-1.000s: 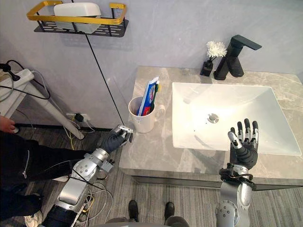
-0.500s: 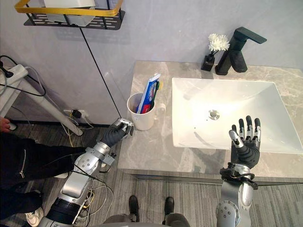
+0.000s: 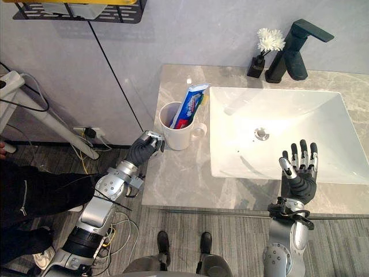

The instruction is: Organize washtable

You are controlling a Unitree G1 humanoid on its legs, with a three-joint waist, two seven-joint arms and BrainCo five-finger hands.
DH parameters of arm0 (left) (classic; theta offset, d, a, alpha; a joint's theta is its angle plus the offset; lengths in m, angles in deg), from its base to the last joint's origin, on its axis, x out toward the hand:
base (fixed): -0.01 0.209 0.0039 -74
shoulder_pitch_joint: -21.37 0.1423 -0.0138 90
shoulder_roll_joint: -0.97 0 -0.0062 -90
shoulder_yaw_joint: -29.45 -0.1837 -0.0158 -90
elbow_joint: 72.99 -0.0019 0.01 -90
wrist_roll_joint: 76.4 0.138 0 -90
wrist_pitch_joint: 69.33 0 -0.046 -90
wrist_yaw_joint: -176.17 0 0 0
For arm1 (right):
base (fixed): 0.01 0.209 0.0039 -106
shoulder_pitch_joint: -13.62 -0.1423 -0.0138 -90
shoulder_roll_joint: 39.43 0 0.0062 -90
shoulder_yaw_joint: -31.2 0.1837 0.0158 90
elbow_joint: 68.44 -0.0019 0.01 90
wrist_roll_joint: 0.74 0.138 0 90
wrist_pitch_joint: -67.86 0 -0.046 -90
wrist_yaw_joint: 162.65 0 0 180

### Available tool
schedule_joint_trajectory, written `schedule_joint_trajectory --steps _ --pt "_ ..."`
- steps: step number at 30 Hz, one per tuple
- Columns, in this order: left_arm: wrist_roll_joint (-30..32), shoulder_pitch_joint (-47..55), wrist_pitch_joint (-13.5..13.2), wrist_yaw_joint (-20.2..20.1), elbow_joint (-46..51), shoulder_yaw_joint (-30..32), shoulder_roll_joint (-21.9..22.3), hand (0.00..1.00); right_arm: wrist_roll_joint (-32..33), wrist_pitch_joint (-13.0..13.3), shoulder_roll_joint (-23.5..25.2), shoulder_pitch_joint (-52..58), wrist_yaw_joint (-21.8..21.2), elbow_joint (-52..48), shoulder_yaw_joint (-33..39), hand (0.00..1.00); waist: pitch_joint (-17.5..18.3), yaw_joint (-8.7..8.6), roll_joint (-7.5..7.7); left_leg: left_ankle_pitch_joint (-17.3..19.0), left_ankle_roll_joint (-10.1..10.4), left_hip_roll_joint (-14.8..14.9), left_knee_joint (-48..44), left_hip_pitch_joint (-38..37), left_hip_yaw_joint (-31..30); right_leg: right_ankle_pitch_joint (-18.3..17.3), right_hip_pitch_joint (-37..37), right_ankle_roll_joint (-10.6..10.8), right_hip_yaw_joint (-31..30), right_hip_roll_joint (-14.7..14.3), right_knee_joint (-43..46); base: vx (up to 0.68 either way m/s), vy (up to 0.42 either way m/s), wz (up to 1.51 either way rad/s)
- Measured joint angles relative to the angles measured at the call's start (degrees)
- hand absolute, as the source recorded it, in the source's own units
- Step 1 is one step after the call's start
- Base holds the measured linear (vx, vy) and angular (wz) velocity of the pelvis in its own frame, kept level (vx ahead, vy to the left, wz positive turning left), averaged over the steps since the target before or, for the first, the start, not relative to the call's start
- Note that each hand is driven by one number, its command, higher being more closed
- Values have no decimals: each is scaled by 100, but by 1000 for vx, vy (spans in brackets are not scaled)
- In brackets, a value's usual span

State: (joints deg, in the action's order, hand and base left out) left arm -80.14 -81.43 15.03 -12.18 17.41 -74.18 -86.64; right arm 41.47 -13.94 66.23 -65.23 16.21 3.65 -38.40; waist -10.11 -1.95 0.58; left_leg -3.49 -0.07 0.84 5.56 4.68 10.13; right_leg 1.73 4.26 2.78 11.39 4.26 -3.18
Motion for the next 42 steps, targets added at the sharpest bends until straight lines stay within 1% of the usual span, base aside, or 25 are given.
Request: schedule_joint_trajectory --steps 9,15,20,24,29,32,42 --pt "11 -261 -27 204 -255 0 57 100 0 1 0 -42 1 0 0 0 -13 -8 14 5 -5 -2 1 -2 34 0 6 1 -19 1 0 0 0 0" --pt "9 -328 -46 224 -345 27 106 100 0 1 1 -62 20 0 -3 0 -13 -8 13 4 -5 -2 1 -22 3 1 -16 1 -15 2 0 0 0 0" --pt "-9 -202 -45 177 -302 77 105 100 1 0 3 -63 18 2 -49 0 -19 -40 3 3 -6 -2 1 -70 -65 -2 -87 4 90 4 -1 0 0 5" --pt "-52 94 -45 -21 -66 158 102 100 0 -13 7 -62 -5 8 -191 0 -23 -29 -12 1 -7 -4 1 -101 -94 -4 -135 6 126 7 -1 -1 4 4" --pt "-244 457 -43 -177 118 186 102 100 0 -136 15 -31 -26 137 -355 0 -14 -35 -47 -3 -9 -36 3 -161 -205 -31 -249 31 252 38 -6 -3 11 11" --pt "-248 576 -38 -179 199 176 102 100 0 -201 13 -27 -26 176 -402 0 -12 -31 -57 -9 -18 -69 2 -213 -222 -39 -304 43 268 65 -5 5 24 5" --pt "-248 593 49 -172 224 2 87 100 1 -199 15 9 -32 287 -489 0 47 -32 -73 -11 -21 -99 -2 -231 -228 -38 -319 48 272 94 2 1 7 0"
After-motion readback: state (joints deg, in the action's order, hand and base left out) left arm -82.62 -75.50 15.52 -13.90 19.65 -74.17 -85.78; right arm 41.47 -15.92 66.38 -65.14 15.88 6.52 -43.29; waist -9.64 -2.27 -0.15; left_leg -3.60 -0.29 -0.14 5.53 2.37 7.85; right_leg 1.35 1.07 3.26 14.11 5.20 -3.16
